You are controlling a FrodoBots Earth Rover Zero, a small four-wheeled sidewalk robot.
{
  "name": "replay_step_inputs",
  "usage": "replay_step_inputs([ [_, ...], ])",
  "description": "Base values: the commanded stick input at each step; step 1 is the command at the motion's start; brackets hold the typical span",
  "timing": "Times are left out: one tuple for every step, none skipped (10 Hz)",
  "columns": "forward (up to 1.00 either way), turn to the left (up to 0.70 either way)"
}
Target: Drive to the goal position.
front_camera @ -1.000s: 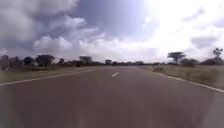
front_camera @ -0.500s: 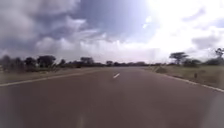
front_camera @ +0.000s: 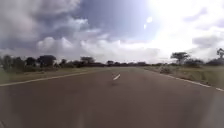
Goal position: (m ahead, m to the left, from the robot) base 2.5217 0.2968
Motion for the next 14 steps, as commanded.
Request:
replay_step_inputs([
  [1.00, -0.40],
  [1.00, -0.40],
  [1.00, -0.40],
  [1.00, -0.40],
  [1.00, -0.33],
  [1.00, -0.24],
  [1.00, -0.15],
  [1.00, -0.05],
  [1.00, 0.00],
  [1.00, 0.00],
  [1.00, 0.00],
  [1.00, 0.00],
  [1.00, 0.00],
  [1.00, 0.00],
])
